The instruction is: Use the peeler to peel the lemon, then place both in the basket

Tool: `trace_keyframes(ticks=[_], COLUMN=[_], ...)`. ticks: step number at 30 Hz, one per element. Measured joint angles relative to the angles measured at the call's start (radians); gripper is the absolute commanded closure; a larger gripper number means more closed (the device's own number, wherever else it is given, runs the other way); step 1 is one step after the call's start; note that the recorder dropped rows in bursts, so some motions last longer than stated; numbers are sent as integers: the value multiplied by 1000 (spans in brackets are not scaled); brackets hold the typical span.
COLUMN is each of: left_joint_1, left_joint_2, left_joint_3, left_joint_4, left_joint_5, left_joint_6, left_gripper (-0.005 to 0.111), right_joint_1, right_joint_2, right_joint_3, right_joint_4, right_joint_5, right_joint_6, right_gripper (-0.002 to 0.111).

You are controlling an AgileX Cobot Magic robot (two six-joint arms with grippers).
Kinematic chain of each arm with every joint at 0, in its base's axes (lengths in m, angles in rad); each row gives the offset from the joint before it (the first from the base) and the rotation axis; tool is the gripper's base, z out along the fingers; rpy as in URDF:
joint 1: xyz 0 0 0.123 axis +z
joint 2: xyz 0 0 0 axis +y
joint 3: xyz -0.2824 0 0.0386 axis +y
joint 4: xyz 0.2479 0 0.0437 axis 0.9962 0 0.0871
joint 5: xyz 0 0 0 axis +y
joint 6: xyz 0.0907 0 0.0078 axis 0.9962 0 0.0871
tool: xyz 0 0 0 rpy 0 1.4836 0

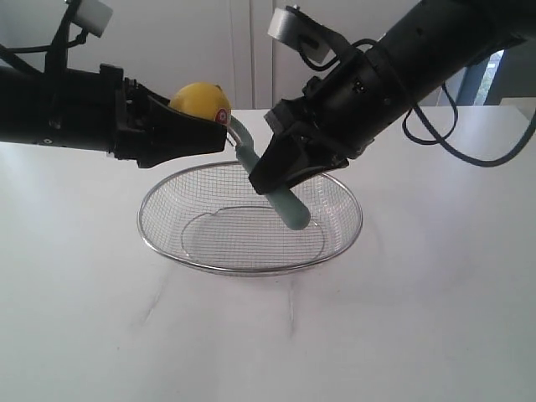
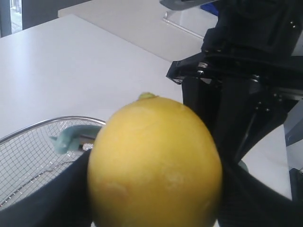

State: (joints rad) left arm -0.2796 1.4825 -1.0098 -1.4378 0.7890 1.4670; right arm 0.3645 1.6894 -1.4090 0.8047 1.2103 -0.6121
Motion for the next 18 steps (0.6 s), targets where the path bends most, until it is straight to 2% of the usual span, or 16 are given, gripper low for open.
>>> trace_keyframes(ticks=[18], left_joint_1=[0], left_joint_2=[1], left_joint_3=[0], left_joint_4=[17], left_joint_5=[2], left_joint_6=[4], left_gripper=[107], right_joint_1=[-43], right_joint_2=[-90], right_joint_3=[0], right_joint_4=[0], right_joint_5=[-16], right_joint_6=[21], right_gripper=[108])
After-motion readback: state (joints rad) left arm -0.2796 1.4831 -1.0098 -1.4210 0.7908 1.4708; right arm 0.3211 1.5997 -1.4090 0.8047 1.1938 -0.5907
